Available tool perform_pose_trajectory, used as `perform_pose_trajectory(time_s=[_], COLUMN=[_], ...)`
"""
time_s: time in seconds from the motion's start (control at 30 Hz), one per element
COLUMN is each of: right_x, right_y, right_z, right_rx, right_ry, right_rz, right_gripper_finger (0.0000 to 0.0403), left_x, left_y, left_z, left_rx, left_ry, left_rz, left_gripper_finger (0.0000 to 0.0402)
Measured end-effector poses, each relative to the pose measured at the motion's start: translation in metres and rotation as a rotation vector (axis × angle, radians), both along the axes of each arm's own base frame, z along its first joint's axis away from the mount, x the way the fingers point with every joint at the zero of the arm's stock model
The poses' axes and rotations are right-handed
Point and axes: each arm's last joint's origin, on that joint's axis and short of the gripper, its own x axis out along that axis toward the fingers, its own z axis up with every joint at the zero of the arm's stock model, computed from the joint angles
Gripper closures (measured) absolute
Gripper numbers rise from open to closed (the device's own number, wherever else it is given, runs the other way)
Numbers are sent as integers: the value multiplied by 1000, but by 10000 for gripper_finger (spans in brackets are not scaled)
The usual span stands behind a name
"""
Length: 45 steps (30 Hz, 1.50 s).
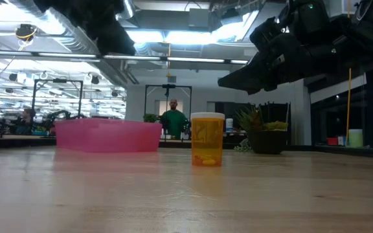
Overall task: Pick and place pill bottles into a basket
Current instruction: Put the top orange pill bottle into the red container
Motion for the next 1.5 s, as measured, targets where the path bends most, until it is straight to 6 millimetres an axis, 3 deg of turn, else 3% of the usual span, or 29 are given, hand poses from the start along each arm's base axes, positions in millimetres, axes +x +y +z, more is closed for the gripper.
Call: perform_pose_trajectory(time_s=[0.2,0.37,0.57,0.9,1.17,1.5], right_x=[-8,-28,-54,-96,-100,-100], right_y=[-3,-7,-6,-8,-8,-8], right_z=[19,30,44,18,9,9], right_rx=[21,72,51,84,100,97], right_ry=[-30,93,35,5,27,24], right_rz=[-16,-50,-50,-180,-186,-185], right_gripper_finger=[392,392,392,391,390,389], left_x=[13,12,9,15,24,32], left_y=[-26,-45,-67,-84,-85,-93], left_z=[-35,-58,-81,-98,-108,-119], left_rx=[12,14,24,23,94,132], left_ry=[-98,-168,-210,-149,-131,-127], left_rz=[-122,-150,-212,-268,-129,-183], left_gripper_finger=[218,226,227,225,192,119])
